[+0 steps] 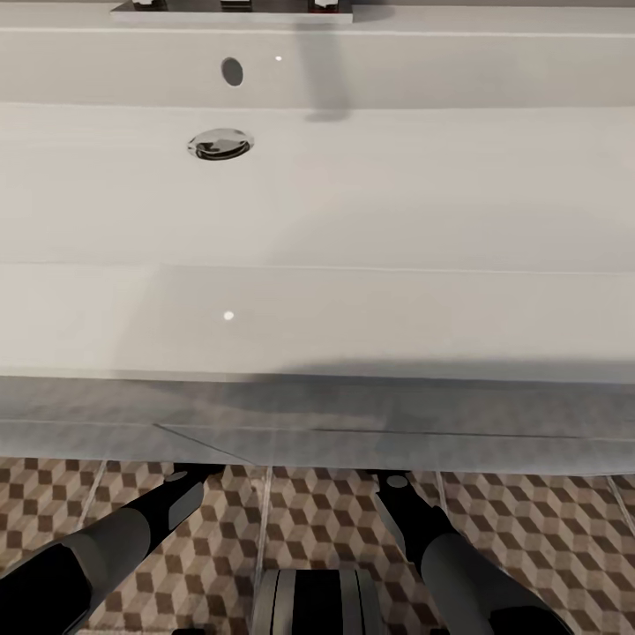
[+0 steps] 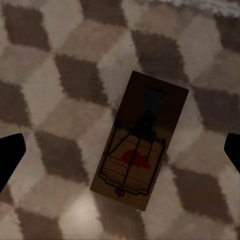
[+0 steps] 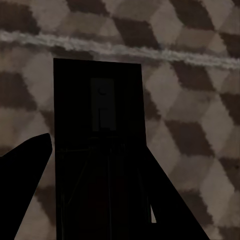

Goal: Take the four mousetraps from the cabinet in the bathroom and place them on the bathroom floor. Make sure all four end up on the same floor surface, and ensure that at least two of them are either under or directly next to the same bathroom sink.

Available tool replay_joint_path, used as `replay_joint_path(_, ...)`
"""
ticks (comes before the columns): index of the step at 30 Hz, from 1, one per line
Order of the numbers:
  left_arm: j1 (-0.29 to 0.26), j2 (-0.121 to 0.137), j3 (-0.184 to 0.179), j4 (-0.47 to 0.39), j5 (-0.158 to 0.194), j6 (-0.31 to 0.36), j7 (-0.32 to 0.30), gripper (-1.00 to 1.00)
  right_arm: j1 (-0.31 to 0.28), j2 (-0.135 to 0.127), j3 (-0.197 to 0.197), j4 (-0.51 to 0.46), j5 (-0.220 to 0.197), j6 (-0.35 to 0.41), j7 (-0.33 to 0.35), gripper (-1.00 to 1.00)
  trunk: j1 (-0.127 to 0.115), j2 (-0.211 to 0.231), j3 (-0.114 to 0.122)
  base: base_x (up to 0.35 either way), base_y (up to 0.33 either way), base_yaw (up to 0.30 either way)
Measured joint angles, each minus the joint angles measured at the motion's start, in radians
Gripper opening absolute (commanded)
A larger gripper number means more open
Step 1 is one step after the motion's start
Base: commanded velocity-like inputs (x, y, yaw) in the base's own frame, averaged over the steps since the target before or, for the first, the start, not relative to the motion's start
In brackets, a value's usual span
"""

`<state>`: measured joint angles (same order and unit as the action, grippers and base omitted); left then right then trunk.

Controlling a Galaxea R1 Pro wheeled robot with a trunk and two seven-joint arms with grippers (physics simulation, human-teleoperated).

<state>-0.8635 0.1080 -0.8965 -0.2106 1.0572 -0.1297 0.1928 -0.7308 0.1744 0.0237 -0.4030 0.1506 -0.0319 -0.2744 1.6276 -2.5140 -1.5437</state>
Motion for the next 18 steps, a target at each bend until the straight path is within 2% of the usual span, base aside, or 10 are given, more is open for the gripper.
replay_joint_path(16, 0.000, 0.000, 0.000, 0.000, 0.000, 0.000, 0.000, 1.00, 0.000, 0.000, 0.000, 0.000, -0.001, 0.000, 0.000, -1.00, 0.000, 0.000, 0.000, 0.000, 0.000, 0.000)
replay_joint_path(17, 0.000, 0.000, 0.000, 0.000, 0.000, 0.000, 0.000, 1.00, 0.000, 0.000, 0.000, 0.000, -0.001, 0.000, 0.000, 1.00, 0.000, 0.000, 0.000, 0.000, 0.000, 0.000)
replay_joint_path(18, 0.000, 0.000, 0.000, 0.000, 0.000, 0.000, 0.000, 1.00, 0.000, 0.000, 0.000, 0.000, -0.001, 0.000, 0.000, 1.00, 0.000, 0.000, 0.000, 0.000, 0.000, 0.000)
